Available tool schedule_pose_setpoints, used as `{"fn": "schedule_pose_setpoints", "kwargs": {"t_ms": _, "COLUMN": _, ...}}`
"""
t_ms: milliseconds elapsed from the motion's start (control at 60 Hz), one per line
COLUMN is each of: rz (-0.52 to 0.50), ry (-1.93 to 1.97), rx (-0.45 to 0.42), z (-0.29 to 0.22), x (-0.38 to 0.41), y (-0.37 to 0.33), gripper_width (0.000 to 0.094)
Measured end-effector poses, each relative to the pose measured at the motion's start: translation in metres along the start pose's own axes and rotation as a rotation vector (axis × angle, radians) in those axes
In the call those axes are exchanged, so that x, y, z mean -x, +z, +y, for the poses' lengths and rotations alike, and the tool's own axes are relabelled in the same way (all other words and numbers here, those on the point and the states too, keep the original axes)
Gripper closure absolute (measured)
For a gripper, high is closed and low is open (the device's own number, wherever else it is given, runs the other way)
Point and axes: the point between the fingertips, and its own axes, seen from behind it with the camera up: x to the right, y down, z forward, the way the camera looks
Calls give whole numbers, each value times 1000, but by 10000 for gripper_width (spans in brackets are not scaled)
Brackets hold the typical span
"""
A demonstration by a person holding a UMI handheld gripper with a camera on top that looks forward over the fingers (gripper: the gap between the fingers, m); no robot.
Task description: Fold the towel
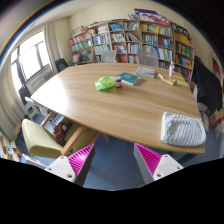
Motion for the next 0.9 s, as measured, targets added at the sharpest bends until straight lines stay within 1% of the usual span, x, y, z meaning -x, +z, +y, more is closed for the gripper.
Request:
{"fn": "schedule_pose_setpoints", "kwargs": {"t_ms": 133, "rz": 39, "ry": 14, "rx": -11, "z": -9, "x": -23, "y": 4, "gripper_width": 115}}
{"fn": "schedule_pose_setpoints", "kwargs": {"t_ms": 250, "rz": 84, "ry": 34, "rx": -21, "z": -16, "x": -64, "y": 22, "gripper_width": 114}}
{"fn": "schedule_pose_setpoints", "kwargs": {"t_ms": 367, "rz": 165, "ry": 25, "rx": -33, "z": -22, "x": -131, "y": 54, "gripper_width": 113}}
{"fn": "schedule_pose_setpoints", "kwargs": {"t_ms": 450, "rz": 228, "ry": 41, "rx": -5, "z": -18, "x": -188, "y": 84, "gripper_width": 119}}
{"fn": "schedule_pose_setpoints", "kwargs": {"t_ms": 533, "rz": 277, "ry": 38, "rx": -15, "z": -21, "x": -240, "y": 113, "gripper_width": 118}}
{"fn": "schedule_pose_setpoints", "kwargs": {"t_ms": 600, "rz": 280, "ry": 24, "rx": 20, "z": -13, "x": -265, "y": 139, "gripper_width": 119}}
{"fn": "schedule_pose_setpoints", "kwargs": {"t_ms": 700, "rz": 258, "ry": 35, "rx": 26, "z": -10, "x": -286, "y": 180, "gripper_width": 130}}
{"fn": "schedule_pose_setpoints", "kwargs": {"t_ms": 750, "rz": 259, "ry": 28, "rx": 46, "z": 1, "x": -291, "y": 198, "gripper_width": 147}}
{"fn": "schedule_pose_setpoints", "kwargs": {"t_ms": 800, "rz": 257, "ry": 11, "rx": 90, "z": 16, "x": -297, "y": 209, "gripper_width": 211}}
{"fn": "schedule_pose_setpoints", "kwargs": {"t_ms": 817, "rz": 246, "ry": 14, "rx": 45, "z": 9, "x": -294, "y": 210, "gripper_width": 243}}
{"fn": "schedule_pose_setpoints", "kwargs": {"t_ms": 867, "rz": 265, "ry": 9, "rx": 22, "z": 8, "x": -304, "y": 218, "gripper_width": 468}}
{"fn": "schedule_pose_setpoints", "kwargs": {"t_ms": 900, "rz": 292, "ry": 4, "rx": 22, "z": 8, "x": -311, "y": 214, "gripper_width": 608}}
